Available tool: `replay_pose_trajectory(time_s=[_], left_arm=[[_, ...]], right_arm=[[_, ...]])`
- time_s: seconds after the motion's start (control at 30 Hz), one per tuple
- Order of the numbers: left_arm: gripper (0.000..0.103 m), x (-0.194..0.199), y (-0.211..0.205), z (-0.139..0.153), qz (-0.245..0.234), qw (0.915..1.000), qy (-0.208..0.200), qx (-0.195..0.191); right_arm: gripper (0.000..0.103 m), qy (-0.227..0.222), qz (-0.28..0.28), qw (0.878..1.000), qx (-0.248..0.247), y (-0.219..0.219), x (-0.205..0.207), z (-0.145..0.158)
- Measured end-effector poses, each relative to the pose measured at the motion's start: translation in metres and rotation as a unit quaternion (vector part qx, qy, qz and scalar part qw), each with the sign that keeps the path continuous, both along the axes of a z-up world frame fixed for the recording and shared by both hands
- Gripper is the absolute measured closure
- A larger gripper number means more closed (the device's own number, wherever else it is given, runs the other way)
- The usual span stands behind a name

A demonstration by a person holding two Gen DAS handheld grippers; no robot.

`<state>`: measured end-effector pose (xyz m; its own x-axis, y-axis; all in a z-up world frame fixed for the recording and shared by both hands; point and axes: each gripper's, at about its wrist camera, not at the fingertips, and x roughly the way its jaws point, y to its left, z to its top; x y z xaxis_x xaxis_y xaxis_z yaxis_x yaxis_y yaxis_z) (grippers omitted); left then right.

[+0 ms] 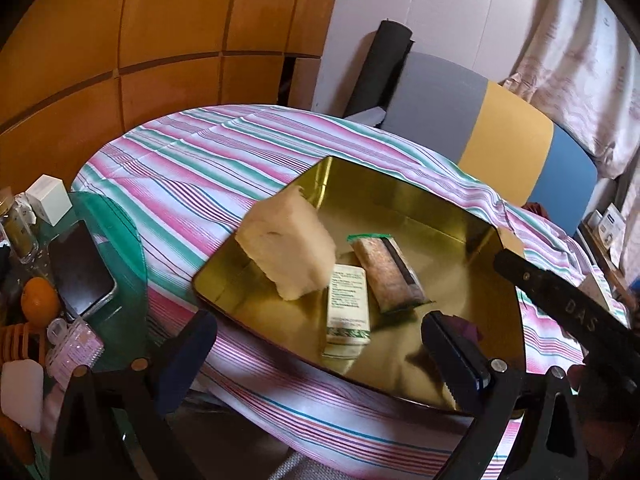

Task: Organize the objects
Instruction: 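Place the green-labelled box in the tray with the left tool while the right tool places the cracker packet, then move the right tool to the yellow-green WEIDAN cracker packet and grasp it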

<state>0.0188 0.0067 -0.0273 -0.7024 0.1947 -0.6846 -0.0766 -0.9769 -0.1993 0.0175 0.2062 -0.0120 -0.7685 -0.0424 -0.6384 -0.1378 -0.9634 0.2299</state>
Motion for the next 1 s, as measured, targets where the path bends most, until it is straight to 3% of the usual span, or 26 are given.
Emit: replay_pose_trajectory(time_s=[0.57,1.0], left_arm=[[0.0,0.026,0.036,0.006,-0.072,0.9972,0.017,-0.008],[0.0,0.062,0.083,0.004,-0.171,0.9849,0.02,-0.021]], right_arm=[[0.053,-0.019,-0.06,0.998,0.02,0.063,0.067,-0.016],[0.053,-0.063,-0.177,0.982,0.025,0.158,0.14,-0.057]])
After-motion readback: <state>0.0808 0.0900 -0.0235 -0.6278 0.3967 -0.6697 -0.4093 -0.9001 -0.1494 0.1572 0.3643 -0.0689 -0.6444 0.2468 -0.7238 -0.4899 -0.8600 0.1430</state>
